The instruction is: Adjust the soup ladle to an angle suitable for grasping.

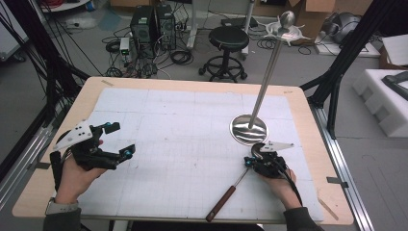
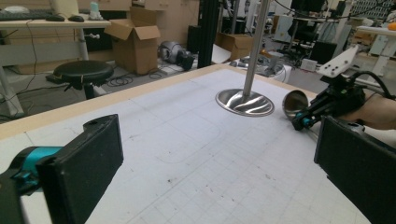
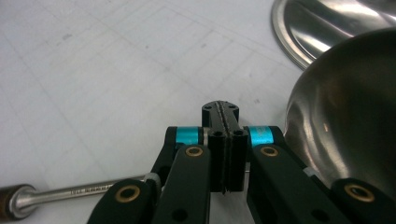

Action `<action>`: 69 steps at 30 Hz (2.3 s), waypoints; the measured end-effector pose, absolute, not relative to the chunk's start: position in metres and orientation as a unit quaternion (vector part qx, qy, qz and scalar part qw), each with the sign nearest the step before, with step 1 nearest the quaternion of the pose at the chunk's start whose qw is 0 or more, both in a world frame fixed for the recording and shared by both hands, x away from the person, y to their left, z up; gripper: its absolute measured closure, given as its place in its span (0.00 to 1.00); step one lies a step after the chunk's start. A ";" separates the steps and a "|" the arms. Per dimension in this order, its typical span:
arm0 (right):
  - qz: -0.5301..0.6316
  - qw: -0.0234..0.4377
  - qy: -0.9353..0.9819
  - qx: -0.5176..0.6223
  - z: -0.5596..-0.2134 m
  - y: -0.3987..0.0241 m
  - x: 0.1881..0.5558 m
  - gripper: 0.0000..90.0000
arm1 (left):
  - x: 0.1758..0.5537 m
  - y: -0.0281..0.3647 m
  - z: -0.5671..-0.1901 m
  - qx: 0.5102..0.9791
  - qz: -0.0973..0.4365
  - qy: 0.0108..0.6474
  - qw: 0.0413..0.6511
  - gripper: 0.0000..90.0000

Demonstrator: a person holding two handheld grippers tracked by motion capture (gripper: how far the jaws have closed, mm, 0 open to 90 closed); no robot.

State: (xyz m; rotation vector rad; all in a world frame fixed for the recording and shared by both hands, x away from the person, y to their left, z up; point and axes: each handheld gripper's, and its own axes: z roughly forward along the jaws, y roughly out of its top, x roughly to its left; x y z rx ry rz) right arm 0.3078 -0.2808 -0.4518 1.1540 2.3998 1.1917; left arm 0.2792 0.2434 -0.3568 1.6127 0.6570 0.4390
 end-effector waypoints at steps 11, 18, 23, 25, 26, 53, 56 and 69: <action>0.406 0.109 0.801 0.427 -0.452 -0.323 0.286 1.00 | 0.280 0.238 -0.358 0.707 0.197 0.287 0.616 0.02; 0.406 0.113 0.794 0.439 -0.452 -0.336 0.278 1.00 | 0.280 0.239 -0.357 0.705 0.198 0.288 0.617 0.02; 0.405 0.121 0.789 0.446 -0.452 -0.345 0.268 1.00 | 0.280 0.238 -0.358 0.706 0.197 0.288 0.616 0.02; 0.405 0.122 0.788 0.448 -0.452 -0.347 0.267 1.00 | 0.280 0.238 -0.357 0.706 0.197 0.289 0.616 0.02; 0.405 0.121 0.786 0.451 -0.452 -0.349 0.265 1.00 | 0.280 0.238 -0.358 0.706 0.197 0.289 0.616 0.02; 0.452 0.100 0.805 0.372 -0.440 -0.321 0.226 1.00 | 0.283 0.235 -0.360 0.715 0.195 0.289 0.606 0.02; 0.450 0.091 0.812 0.360 -0.441 -0.315 0.219 1.00 | 0.283 0.234 -0.360 0.715 0.194 0.289 0.607 0.02; 0.431 0.049 0.842 0.321 -0.451 -0.298 0.201 1.00 | 0.284 0.233 -0.361 0.716 0.193 0.289 0.605 0.02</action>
